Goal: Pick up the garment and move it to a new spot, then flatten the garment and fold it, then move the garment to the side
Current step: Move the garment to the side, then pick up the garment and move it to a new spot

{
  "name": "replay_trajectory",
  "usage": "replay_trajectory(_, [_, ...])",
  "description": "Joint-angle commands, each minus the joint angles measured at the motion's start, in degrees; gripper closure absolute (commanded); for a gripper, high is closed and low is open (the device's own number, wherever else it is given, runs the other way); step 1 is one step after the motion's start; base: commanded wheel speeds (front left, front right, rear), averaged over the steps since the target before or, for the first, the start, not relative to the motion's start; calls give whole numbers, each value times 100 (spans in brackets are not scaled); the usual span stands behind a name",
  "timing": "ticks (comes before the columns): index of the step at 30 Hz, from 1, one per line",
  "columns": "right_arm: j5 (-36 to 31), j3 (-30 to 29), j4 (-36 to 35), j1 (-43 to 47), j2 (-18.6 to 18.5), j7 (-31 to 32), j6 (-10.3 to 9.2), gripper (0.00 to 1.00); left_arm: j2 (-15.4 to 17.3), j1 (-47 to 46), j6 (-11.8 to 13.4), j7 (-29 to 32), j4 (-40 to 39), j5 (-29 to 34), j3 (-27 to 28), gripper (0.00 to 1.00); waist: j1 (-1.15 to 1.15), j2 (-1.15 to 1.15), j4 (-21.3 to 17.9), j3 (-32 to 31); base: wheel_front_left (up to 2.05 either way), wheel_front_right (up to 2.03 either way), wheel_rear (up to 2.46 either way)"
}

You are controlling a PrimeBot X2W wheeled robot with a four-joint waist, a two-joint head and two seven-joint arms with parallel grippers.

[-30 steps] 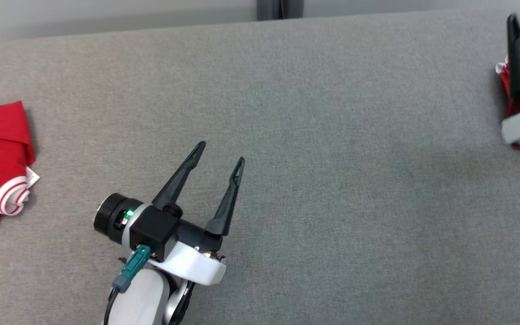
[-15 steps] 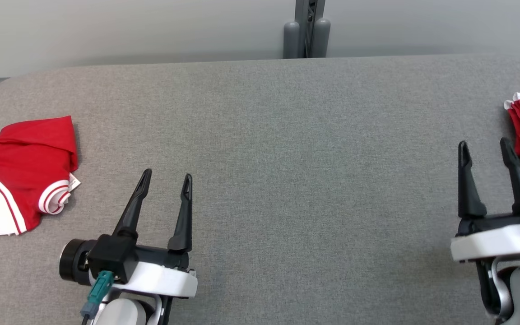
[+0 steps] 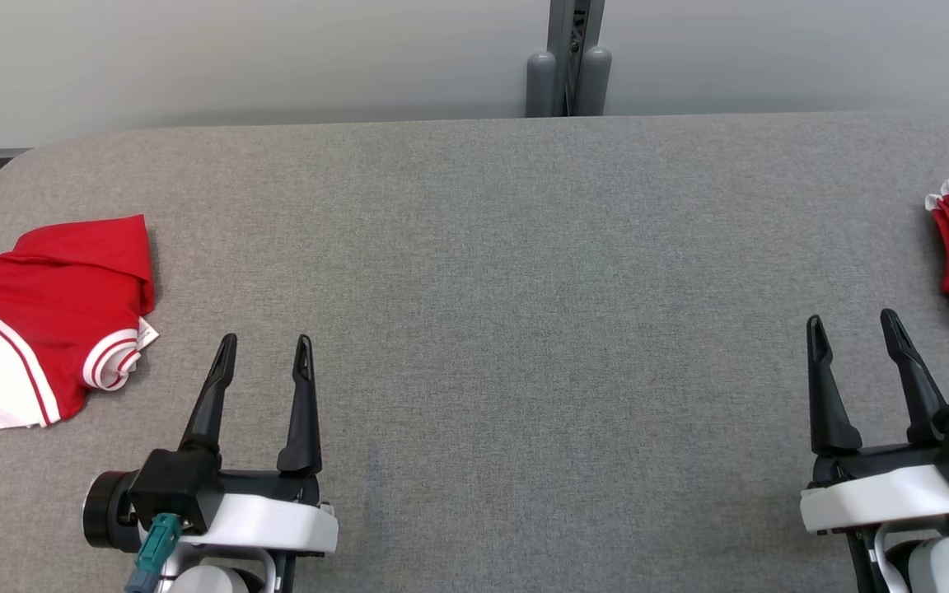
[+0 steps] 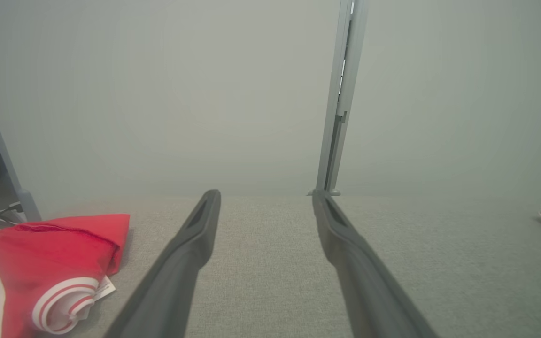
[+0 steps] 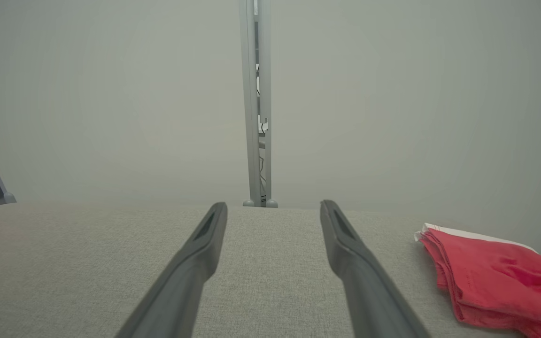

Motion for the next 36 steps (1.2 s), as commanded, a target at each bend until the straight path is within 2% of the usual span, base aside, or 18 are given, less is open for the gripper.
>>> replay_trajectory(1, [-46,-14,-23,60,-14,-26,0,0,23,53,14,1,-31,21,10,0,0,0,1,0,0,0,0])
replay_trajectory(27, [4,-45,83,-61,3,-27,1,0,24,-46,-70,1,-18,21,8,0,0,0,38,81,0,0,0])
replay_trajectory(32, [-69,-13,18,-55,4,-27,1,0,25,-118,-96,1,-9,2,-48,0,0,0,157,148,0,0,0])
replay_trajectory(36, [-152,8,5,-29,2,-27,1,0,23,-226,-61,1,-46,-68,-195,0,0,0,549,306,0,0,0])
